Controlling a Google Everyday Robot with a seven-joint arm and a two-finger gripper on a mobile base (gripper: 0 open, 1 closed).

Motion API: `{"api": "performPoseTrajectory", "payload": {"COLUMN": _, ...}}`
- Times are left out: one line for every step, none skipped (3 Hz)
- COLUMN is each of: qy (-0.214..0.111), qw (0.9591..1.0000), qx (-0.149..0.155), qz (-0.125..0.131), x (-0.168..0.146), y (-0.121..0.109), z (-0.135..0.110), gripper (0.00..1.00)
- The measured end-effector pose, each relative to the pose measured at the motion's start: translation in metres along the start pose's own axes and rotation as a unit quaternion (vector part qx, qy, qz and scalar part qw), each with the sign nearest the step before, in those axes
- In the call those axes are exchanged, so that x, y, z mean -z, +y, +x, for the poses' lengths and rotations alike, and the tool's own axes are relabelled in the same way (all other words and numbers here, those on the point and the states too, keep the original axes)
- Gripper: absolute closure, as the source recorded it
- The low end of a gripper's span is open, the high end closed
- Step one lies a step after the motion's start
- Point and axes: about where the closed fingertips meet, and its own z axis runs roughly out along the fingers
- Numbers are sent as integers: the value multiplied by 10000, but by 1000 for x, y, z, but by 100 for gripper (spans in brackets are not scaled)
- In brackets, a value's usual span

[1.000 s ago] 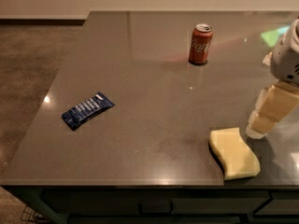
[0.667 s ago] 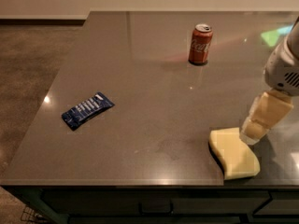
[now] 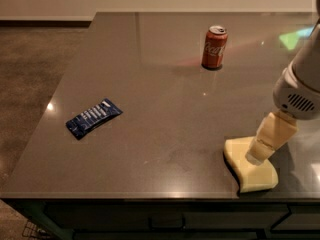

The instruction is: Move sponge near coke can

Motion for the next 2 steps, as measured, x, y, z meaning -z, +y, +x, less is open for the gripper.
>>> {"api": "performPoseTrajectory", "payload": {"qy": 50, "qw": 9995, "qx": -312, "qz": 12, "x": -16, "y": 3, "z": 5, "gripper": 0}}
{"api": "performPoseTrajectory", "payload": {"qy": 194, "qw": 9983, "qx": -515, "qz": -170, "x": -31, "y": 13, "z": 9, "gripper": 0}}
